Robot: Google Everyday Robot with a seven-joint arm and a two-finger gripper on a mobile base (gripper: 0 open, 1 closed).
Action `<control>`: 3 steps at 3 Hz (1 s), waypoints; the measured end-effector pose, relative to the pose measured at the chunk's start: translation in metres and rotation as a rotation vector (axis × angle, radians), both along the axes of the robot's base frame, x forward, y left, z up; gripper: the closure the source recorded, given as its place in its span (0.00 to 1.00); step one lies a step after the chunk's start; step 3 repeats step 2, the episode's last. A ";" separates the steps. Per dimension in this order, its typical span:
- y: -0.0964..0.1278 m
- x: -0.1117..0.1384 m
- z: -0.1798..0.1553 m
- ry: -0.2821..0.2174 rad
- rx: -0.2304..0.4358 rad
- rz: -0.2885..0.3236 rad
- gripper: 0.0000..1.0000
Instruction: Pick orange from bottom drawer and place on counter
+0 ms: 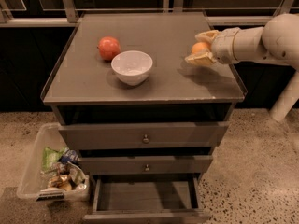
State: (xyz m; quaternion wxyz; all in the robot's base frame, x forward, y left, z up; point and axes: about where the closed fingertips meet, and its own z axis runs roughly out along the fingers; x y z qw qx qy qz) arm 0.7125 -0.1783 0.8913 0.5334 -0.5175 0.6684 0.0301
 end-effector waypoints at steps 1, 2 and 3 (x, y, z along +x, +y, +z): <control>0.000 0.000 0.000 0.000 0.000 0.000 0.00; 0.000 0.000 0.000 0.000 0.000 0.000 0.00; 0.000 0.000 0.000 0.000 0.000 0.000 0.00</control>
Offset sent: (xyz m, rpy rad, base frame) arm 0.0000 0.0000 0.0000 0.0000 0.0000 0.0000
